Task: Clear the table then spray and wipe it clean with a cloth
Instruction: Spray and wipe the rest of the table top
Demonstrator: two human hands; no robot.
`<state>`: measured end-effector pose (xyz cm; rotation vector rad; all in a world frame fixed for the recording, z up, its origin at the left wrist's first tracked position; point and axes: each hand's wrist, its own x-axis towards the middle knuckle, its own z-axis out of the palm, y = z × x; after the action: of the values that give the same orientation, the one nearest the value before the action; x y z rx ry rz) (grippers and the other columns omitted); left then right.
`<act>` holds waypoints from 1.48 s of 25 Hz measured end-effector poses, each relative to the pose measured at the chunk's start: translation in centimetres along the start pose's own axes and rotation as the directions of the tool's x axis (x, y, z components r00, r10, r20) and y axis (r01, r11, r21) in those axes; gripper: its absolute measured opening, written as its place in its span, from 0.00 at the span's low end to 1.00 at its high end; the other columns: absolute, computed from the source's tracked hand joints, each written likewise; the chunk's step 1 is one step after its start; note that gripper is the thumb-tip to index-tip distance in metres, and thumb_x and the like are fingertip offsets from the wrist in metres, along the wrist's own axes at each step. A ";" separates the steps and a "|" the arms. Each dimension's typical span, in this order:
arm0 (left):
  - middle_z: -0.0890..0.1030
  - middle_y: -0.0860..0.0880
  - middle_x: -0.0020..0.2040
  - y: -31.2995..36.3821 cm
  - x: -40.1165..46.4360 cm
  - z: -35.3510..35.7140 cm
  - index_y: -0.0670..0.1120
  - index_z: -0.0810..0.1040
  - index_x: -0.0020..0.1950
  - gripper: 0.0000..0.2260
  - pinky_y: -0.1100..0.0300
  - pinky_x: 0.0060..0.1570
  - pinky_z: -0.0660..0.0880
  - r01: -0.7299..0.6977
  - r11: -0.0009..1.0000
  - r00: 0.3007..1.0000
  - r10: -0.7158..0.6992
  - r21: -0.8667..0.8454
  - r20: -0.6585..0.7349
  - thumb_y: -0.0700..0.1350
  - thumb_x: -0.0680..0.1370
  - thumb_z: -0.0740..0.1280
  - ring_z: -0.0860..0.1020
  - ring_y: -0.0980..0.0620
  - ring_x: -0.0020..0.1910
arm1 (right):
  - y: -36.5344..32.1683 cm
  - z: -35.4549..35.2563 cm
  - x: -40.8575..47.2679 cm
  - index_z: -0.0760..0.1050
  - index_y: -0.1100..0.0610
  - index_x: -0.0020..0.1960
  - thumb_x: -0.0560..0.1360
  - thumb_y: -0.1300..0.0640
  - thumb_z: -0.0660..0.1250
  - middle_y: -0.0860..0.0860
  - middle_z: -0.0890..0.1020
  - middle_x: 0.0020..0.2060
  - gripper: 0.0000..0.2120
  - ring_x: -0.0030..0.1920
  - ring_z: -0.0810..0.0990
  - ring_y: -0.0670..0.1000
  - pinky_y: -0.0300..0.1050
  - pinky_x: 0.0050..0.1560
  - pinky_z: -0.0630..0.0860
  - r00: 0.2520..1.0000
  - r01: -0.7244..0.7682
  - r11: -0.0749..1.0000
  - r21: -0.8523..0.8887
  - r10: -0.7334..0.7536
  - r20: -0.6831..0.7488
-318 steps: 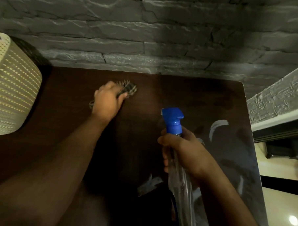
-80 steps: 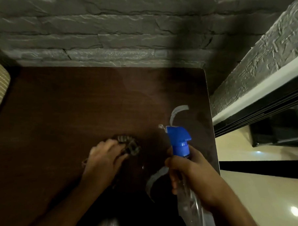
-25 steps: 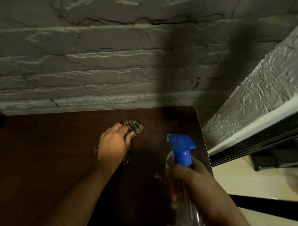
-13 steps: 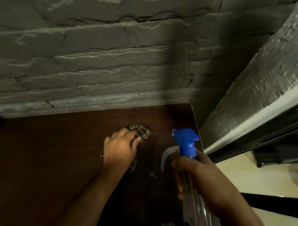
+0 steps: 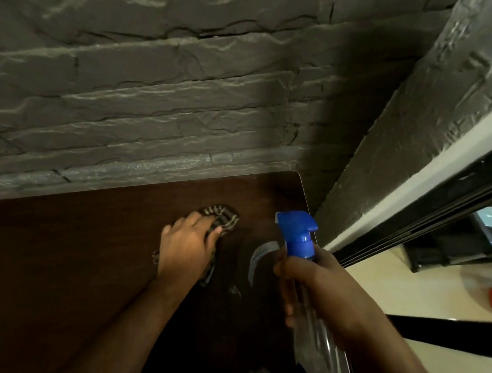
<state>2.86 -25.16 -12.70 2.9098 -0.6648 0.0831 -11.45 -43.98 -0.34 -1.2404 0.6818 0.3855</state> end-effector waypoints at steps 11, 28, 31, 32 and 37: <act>0.79 0.47 0.55 10.3 9.9 2.2 0.48 0.76 0.59 0.14 0.52 0.51 0.72 -0.055 0.992 0.998 0.054 -0.114 -0.009 0.53 0.80 0.58 0.77 0.47 0.53 | -0.1 -2.3 0.9 0.72 0.57 0.55 0.73 0.61 0.68 0.55 0.76 0.32 0.11 0.31 0.76 0.54 0.54 0.38 0.77 0.985 0.146 0.989 -0.017 -0.147 -0.091; 0.77 0.50 0.56 9.3 8.1 2.4 0.50 0.77 0.61 0.14 0.53 0.54 0.73 -0.353 0.916 0.926 0.371 -0.192 0.071 0.53 0.80 0.60 0.75 0.50 0.54 | 0.7 -2.8 -1.7 0.77 0.53 0.49 0.70 0.56 0.72 0.55 0.78 0.31 0.09 0.29 0.76 0.52 0.51 0.38 0.76 0.993 0.109 0.993 0.046 -0.106 -0.060; 0.78 0.48 0.54 6.3 7.9 2.2 0.48 0.78 0.60 0.14 0.52 0.51 0.74 -0.330 0.926 0.939 0.341 -0.183 0.035 0.52 0.80 0.61 0.76 0.47 0.51 | 0.9 -2.7 -1.8 0.78 0.52 0.46 0.62 0.51 0.73 0.54 0.78 0.32 0.14 0.32 0.77 0.53 0.55 0.43 0.75 0.992 0.099 0.994 0.035 -0.096 -0.083; 0.78 0.48 0.53 6.9 8.6 2.4 0.47 0.78 0.60 0.14 0.52 0.50 0.74 -0.293 0.942 0.954 0.300 -0.165 0.018 0.52 0.80 0.61 0.77 0.47 0.51 | 1.0 -2.7 -1.8 0.78 0.52 0.46 0.60 0.51 0.72 0.55 0.78 0.32 0.15 0.32 0.76 0.54 0.56 0.44 0.75 0.991 0.099 0.995 0.032 -0.096 -0.089; 0.77 0.49 0.54 14.6 12.2 3.4 0.49 0.76 0.58 0.12 0.53 0.51 0.74 -0.223 0.966 0.973 0.229 -0.133 0.025 0.53 0.81 0.59 0.76 0.51 0.52 | 1.6 -3.1 -2.1 0.74 0.57 0.52 0.69 0.59 0.71 0.57 0.76 0.33 0.13 0.30 0.75 0.54 0.51 0.35 0.75 0.994 0.081 0.992 0.096 -0.074 -0.075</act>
<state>7.55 -43.96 -12.93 2.7075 -0.9694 0.0071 -14.88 -46.27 -0.63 -1.1872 0.7037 0.2412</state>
